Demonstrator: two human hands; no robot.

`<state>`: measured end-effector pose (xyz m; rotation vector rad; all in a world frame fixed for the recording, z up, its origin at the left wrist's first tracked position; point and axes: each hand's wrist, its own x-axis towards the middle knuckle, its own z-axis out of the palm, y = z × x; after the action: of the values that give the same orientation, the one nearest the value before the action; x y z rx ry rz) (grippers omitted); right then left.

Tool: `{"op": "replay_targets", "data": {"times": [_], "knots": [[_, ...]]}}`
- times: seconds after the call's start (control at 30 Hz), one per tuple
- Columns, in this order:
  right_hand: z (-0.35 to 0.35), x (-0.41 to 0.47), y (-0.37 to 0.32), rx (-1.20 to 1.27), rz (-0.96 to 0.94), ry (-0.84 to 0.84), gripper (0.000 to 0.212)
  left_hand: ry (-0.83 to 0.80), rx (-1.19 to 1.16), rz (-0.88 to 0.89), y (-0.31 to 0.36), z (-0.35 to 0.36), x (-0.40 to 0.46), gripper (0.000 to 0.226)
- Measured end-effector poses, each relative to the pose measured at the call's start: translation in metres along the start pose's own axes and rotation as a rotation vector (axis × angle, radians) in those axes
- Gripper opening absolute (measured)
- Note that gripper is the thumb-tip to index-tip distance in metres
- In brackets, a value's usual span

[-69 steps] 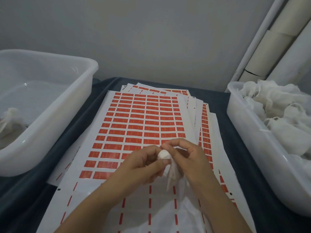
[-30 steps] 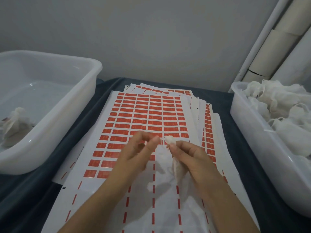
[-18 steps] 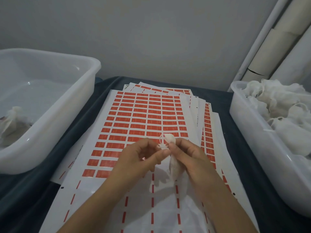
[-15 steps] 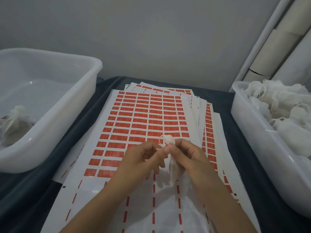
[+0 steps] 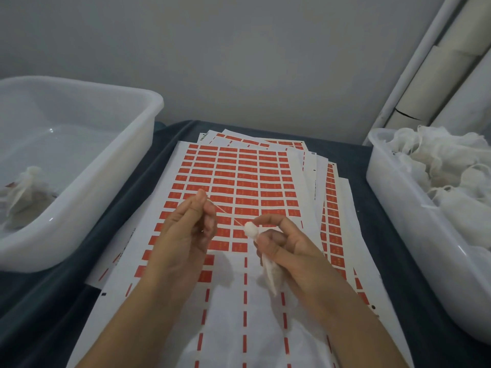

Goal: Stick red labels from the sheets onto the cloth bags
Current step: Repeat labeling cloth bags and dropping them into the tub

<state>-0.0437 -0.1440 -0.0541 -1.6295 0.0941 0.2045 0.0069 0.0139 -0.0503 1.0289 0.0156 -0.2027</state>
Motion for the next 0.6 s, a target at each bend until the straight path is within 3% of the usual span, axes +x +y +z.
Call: {"op": "replay_targets", "data": {"times": [0.13, 0.23, 0.3, 0.33, 0.4, 0.5, 0.6], "knots": [[-0.004, -0.001, 0.002, 0.002, 0.010, 0.049, 0.032, -0.183, -0.080, -0.122, 0.000, 0.004, 0.000, 0.031], [-0.020, 0.003, 0.001, -0.123, -0.004, 0.370, 0.023, -0.234, -0.165, -0.055, 0.006, 0.004, -0.003, 0.028], [-0.035, 0.006, 0.002, -0.363, 0.013, 0.596, 0.018, -0.172, -0.043, 0.039, 0.009, 0.003, -0.007, 0.029], [-0.041, 0.007, 0.005, -0.480, 0.046, 0.643, 0.026, -0.130, 0.023, 0.068, 0.009, 0.004, -0.002, 0.032], [-0.047, 0.009, 0.009, -0.562, 0.136, 0.616, 0.042, -0.085, 0.188, 0.067, 0.005, 0.008, 0.003, 0.040], [-0.049, 0.012, 0.009, -0.531, 0.183, 0.571, 0.052, -0.073, 0.471, 0.138, -0.007, 0.013, 0.006, 0.021], [-0.050, 0.008, 0.003, -0.193, 0.183, 0.533, 0.047, -0.112, 0.795, 0.316, -0.021, 0.013, -0.004, 0.022]]}}
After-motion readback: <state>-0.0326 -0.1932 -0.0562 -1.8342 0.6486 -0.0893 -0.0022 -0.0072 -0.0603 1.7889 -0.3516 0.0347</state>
